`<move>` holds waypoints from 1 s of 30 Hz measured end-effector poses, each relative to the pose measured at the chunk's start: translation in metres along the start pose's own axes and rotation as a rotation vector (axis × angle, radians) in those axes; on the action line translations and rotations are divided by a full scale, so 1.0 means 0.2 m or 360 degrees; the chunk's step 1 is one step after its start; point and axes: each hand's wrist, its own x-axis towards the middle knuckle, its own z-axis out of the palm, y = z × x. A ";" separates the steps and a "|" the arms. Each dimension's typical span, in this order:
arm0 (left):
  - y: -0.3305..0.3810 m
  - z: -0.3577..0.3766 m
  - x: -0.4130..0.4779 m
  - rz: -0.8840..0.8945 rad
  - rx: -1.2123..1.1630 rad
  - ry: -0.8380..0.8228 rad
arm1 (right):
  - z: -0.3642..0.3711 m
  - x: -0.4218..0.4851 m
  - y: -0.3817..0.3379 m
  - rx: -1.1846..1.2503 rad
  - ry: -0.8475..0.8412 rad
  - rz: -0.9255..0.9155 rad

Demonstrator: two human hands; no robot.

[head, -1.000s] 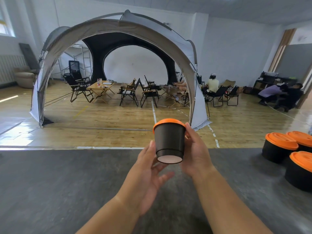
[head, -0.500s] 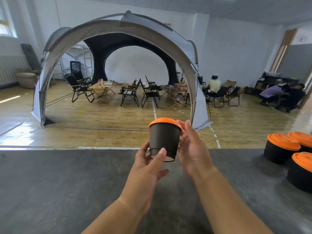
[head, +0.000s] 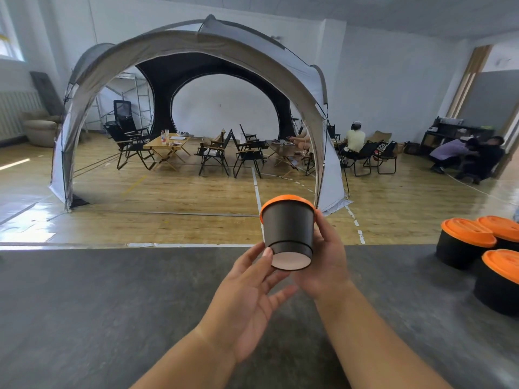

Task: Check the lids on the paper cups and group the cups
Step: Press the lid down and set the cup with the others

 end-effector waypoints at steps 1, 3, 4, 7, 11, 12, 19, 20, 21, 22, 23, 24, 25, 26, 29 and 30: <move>0.00 0.00 0.00 0.0017 0.0002 0.0016 | 0.00 0.00 0.00 0.0010 0.0007 0.0009; 0.01 0.00 0.00 0.0030 0.0023 0.0045 | 0.01 0.00 0.00 0.0005 0.0012 0.0019; 0.01 0.00 0.00 0.0038 0.0033 0.0061 | 0.01 0.00 0.00 0.0001 0.0016 0.0016; 0.02 -0.01 0.01 0.0104 0.0075 0.0149 | 0.01 0.03 0.00 -0.0167 0.0060 -0.0139; 0.02 -0.04 0.02 0.0359 0.0541 0.0360 | 0.07 0.03 0.00 -0.0564 0.0098 -0.0381; 0.02 -0.04 0.02 0.0437 0.0722 0.0401 | 0.09 0.03 0.00 -0.0634 0.0116 -0.0396; 0.01 -0.03 0.01 0.0287 0.0490 0.0314 | 0.07 0.02 -0.01 -0.0272 0.0074 -0.0188; 0.01 -0.03 0.01 0.0172 0.0389 0.0272 | 0.07 0.02 -0.01 -0.0190 0.0058 -0.0168; 0.02 -0.02 0.01 0.0058 0.0310 0.0225 | 0.06 0.02 -0.01 -0.0130 0.0042 -0.0153; 0.01 -0.02 0.01 -0.0029 0.0245 0.0178 | 0.05 0.01 -0.01 -0.0101 0.0023 -0.0143; 0.01 -0.01 0.01 -0.0070 0.0204 0.0149 | 0.05 0.01 0.00 -0.0086 0.0008 -0.0126; 0.01 -0.01 0.01 -0.0075 0.0176 0.0134 | 0.04 0.01 0.00 -0.0080 0.0001 -0.0108; 0.01 -0.01 0.01 -0.0059 0.0158 0.0131 | 0.04 0.01 0.00 -0.0083 0.0008 -0.0096; 0.01 -0.01 0.01 -0.0038 0.0140 0.0134 | 0.03 0.02 0.01 -0.0094 0.0029 -0.0096; 0.01 -0.03 0.02 0.0049 0.0140 0.0169 | 0.03 0.02 0.00 -0.0131 0.0025 -0.0119; 0.01 -0.03 0.02 0.0091 0.0176 0.0188 | 0.03 0.02 0.00 -0.0181 0.0028 -0.0154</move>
